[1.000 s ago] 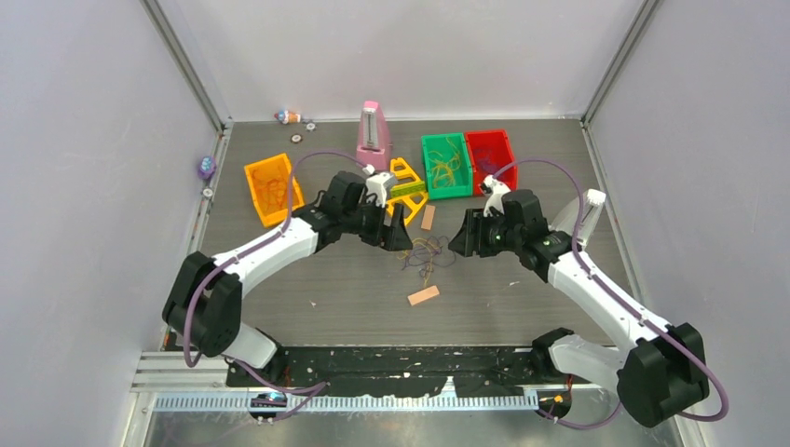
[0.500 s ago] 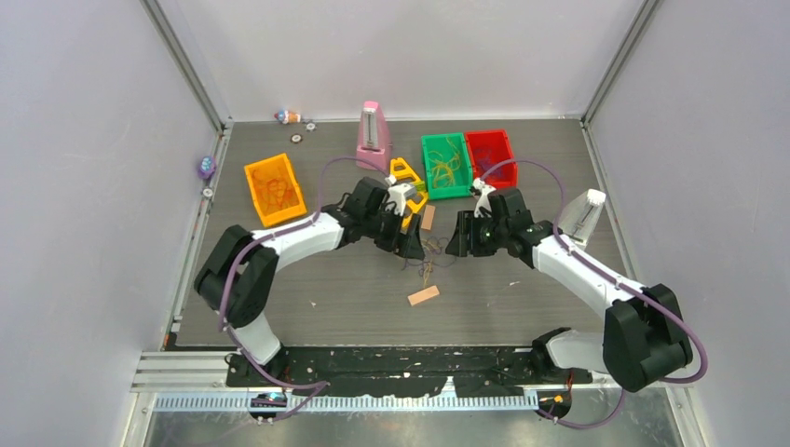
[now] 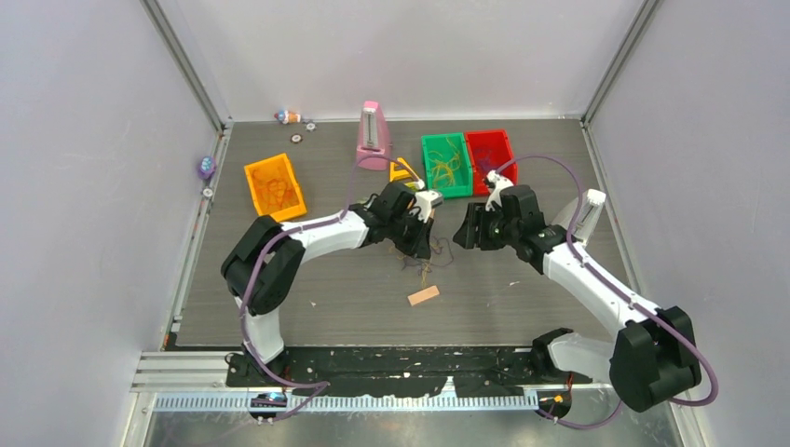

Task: Untangle the cables
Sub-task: Untie the cable.

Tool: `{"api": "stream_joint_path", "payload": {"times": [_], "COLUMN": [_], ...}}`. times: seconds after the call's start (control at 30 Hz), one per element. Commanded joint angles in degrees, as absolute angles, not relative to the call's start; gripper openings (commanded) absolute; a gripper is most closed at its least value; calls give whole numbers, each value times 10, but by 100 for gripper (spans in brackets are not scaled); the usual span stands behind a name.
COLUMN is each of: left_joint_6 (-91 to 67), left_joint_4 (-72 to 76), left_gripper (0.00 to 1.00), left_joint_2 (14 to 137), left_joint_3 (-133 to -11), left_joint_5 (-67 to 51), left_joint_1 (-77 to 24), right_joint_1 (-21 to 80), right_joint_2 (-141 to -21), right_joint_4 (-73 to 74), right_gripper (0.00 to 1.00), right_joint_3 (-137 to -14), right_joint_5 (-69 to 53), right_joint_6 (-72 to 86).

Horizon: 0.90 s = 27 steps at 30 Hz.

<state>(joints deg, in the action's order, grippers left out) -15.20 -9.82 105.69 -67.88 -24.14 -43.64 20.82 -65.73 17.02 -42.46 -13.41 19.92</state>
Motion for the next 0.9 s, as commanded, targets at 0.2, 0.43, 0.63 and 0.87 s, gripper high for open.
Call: {"api": "stream_joint_path", "payload": {"times": [0.2,0.43,0.63,0.87], "left_joint_6": [-113,-127,-147,-166], "left_joint_4": [15,43,91,93], "left_gripper": [0,0,0,0], "left_joint_2": [961,908,881,887], "left_joint_3": [-557,-496,-455,-452], "left_joint_5": [-328,-350,-354,-367], "left_joint_1": [-437,-437,-437,-436], "right_joint_1": [212,279,329,355], "right_joint_2": [-755,-858,-956,-1009], "right_joint_4": [141,210,250,231], "right_gripper": [57,59,55,54], "right_joint_3": [-473,-590,-674,-681], "right_joint_5": [-180,-95,-93,-118], "right_joint_6": [189,131,99,108]}}
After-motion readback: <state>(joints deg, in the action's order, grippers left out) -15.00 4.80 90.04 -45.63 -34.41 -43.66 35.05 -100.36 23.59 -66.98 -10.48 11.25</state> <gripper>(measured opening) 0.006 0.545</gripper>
